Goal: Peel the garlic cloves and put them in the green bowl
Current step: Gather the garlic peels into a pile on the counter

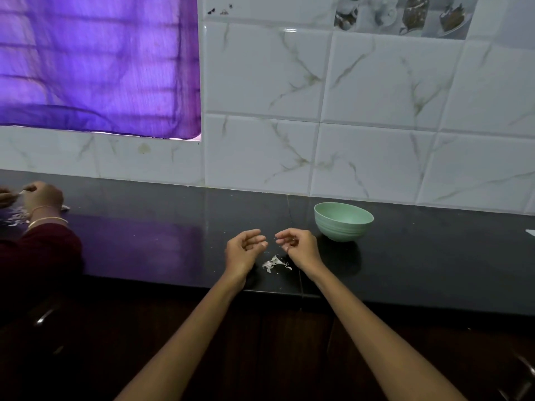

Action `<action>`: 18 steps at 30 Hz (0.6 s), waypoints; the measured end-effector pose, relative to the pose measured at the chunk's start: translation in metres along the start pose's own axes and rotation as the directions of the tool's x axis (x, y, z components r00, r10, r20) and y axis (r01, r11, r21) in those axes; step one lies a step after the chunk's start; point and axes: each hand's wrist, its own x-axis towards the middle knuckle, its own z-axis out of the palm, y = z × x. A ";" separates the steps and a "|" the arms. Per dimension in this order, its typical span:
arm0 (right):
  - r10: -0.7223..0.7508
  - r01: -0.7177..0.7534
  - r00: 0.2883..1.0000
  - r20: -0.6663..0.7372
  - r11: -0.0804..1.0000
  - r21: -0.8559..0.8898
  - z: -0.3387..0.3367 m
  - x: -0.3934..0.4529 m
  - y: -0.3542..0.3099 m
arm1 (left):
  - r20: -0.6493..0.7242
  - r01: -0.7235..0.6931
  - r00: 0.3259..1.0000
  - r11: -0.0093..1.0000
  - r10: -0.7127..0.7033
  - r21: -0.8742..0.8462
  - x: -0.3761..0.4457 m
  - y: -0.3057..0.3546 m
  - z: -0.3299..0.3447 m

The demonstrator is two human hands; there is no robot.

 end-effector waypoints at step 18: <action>-0.058 -0.127 0.854 0.518 0.941 0.314 -0.014 -0.042 -0.025 | 0.617 0.819 0.555 0.235 -0.558 -0.524 -0.108 -0.026 -0.007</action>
